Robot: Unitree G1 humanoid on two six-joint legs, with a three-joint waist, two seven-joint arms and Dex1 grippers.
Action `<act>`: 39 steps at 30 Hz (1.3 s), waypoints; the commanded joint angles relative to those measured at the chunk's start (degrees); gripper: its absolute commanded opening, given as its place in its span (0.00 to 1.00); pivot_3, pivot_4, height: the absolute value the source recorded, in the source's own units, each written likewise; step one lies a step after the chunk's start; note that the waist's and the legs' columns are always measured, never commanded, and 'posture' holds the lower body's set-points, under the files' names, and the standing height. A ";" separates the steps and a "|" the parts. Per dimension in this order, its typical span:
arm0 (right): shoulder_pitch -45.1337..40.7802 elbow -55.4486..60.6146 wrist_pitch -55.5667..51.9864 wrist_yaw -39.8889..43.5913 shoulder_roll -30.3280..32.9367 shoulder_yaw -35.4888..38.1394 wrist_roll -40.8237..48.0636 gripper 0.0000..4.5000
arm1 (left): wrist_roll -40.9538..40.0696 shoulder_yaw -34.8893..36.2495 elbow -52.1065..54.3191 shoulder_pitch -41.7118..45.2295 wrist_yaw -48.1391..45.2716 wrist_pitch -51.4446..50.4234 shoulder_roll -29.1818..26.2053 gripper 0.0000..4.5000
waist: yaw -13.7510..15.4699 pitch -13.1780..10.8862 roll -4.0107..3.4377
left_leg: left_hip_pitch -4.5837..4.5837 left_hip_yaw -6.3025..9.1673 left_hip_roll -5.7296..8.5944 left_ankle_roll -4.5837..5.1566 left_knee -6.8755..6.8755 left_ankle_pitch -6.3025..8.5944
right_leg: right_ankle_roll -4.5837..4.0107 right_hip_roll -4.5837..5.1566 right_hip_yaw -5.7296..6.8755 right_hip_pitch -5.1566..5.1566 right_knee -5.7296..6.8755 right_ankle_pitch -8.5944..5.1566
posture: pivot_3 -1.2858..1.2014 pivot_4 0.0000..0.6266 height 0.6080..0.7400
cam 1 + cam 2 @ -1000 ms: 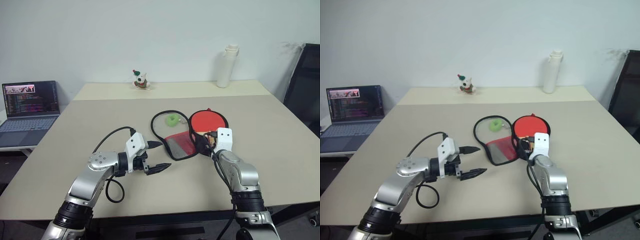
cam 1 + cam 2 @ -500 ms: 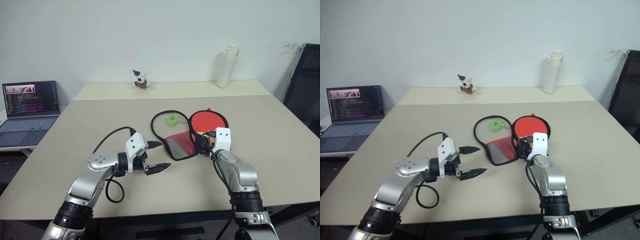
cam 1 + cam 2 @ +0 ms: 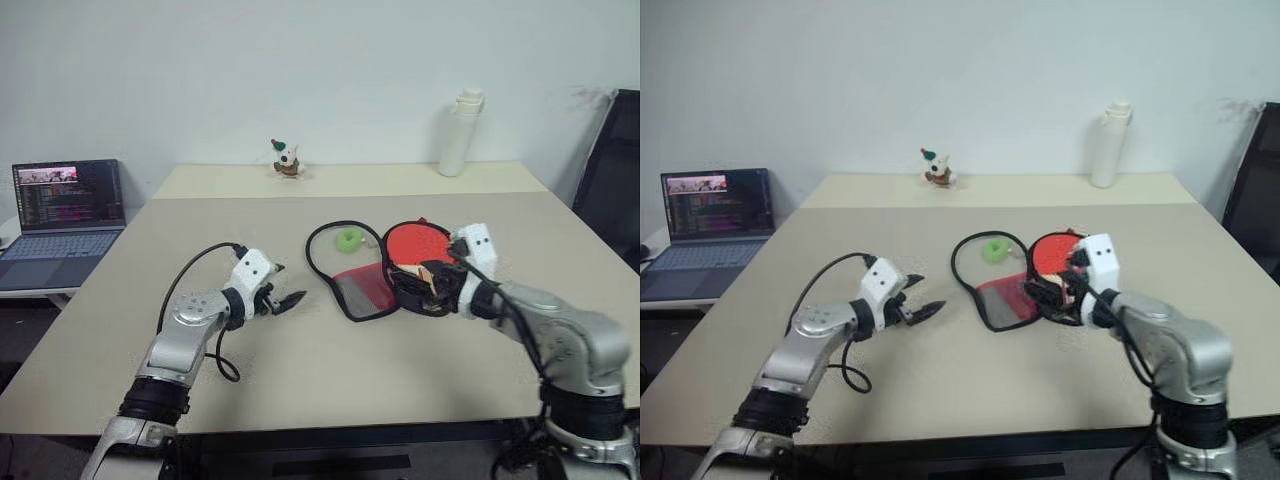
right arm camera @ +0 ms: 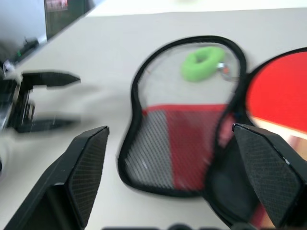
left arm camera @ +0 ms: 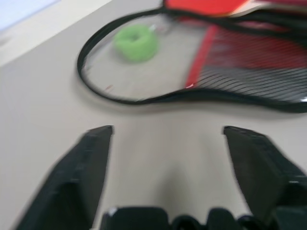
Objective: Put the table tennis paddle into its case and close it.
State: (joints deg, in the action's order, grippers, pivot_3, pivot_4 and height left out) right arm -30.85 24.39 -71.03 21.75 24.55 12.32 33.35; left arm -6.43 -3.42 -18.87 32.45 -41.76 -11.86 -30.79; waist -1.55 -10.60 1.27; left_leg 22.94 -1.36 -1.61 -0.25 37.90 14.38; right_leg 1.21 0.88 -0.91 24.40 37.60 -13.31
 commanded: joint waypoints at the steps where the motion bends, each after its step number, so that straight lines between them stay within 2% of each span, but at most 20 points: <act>1: -0.48 0.96 0.32 0.61 2.13 2.03 1.16 1.00 | 0.83 0.15 -5.29 3.82 0.30 2.08 1.45 0.51 | -0.06 -0.01 0.00 | 0.00 -0.05 0.00 0.00 0.00 0.00 | 0.00 -0.01 0.00 0.00 0.01 0.00 | 0.52 0.24 1.00; 5: -0.43 0.48 1.06 0.39 3.38 2.32 0.68 1.00 | 0.74 0.59 -13.25 8.07 0.21 3.09 4.38 0.21 | -0.11 -0.02 0.04 | 0.01 -0.10 0.00 0.00 0.00 0.00 | 0.00 -0.04 0.01 0.00 0.01 0.00 | 0.52 0.24 1.00; 7: -0.27 0.04 1.67 0.50 4.29 2.04 0.06 1.00 | 1.52 0.16 -20.59 12.06 0.59 5.10 6.97 0.03 | -0.06 -0.03 0.04 | 0.02 -0.12 0.00 0.00 0.00 0.00 | 0.01 -0.04 -0.01 0.01 0.00 0.00 | 0.52 0.24 1.00; 8: -0.18 -0.10 1.92 0.58 4.68 1.93 -0.09 1.00 | 1.89 -0.03 -23.78 13.77 0.68 6.08 8.07 0.01 | -0.02 -0.04 0.06 | 0.03 -0.12 0.02 0.00 0.00 0.00 | 0.01 -0.03 0.02 0.00 0.00 0.00 | 0.52 0.24 1.00; 14: 0.45 0.17 2.41 0.47 5.74 2.07 -0.22 1.00 | 5.55 -1.63 -39.51 21.74 0.60 13.22 12.50 0.01 | 0.01 -0.05 0.09 | 0.12 -0.16 0.08 0.00 -0.01 0.00 | 0.05 -0.03 0.06 -0.01 -0.18 0.03 | 0.52 0.24 1.00; 17: 1.33 0.63 2.27 0.41 6.49 2.94 -0.20 1.00 | 6.99 -2.20 -44.01 25.39 0.36 16.49 14.38 0.01 | -0.05 -0.05 0.09 | 0.15 -0.17 0.07 0.01 -0.04 0.01 | 0.09 -0.07 0.07 -0.01 -0.31 0.05 | 0.52 0.24 1.00; 28: 6.35 2.16 -0.11 -1.26 11.54 12.32 -0.10 1.00 | 6.94 -0.68 -49.12 42.83 -0.43 20.64 27.19 0.01 | 1.42 -0.08 0.15 | 0.72 -0.12 0.29 0.03 0.07 0.02 | 0.46 0.19 0.14 0.14 -0.75 0.22 | 0.52 0.24 1.00; 33: 7.14 1.38 0.32 -2.52 12.50 14.66 -0.68 1.00 | 7.72 0.68 -53.19 47.18 6.12 20.84 32.36 0.01 | 1.09 -0.09 0.15 | 0.72 -0.11 0.65 0.08 0.06 0.04 | 0.49 0.17 0.08 0.24 -0.67 0.20 | 0.52 0.24 1.00; 36: 6.99 1.13 0.85 -3.09 12.55 14.10 -0.97 1.00 | 7.42 1.39 -53.83 47.65 7.95 21.47 33.23 0.01 | 0.76 -0.09 0.15 | 0.72 -0.08 0.66 0.09 0.06 0.04 | 0.49 0.16 0.05 0.31 -0.55 0.20 | 0.52 0.24 1.00; 39: 6.81 -0.83 2.95 -3.08 12.45 12.27 -1.91 1.00 | 7.06 1.82 -52.48 45.19 5.71 23.02 31.17 0.01 | 0.25 -0.08 0.14 | 0.69 -0.09 0.67 0.09 0.06 0.03 | 0.50 0.16 0.04 0.32 -0.50 0.20 | 0.52 0.24 1.00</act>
State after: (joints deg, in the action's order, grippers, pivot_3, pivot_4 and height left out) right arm -23.35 23.81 -70.18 18.66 36.04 24.82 32.18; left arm 1.19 -2.88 -73.41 77.76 -35.02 9.02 1.89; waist -1.30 -10.68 1.41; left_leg 23.62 -1.45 -0.93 -0.16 37.97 14.42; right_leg 1.71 1.05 -0.88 24.71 37.10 -13.11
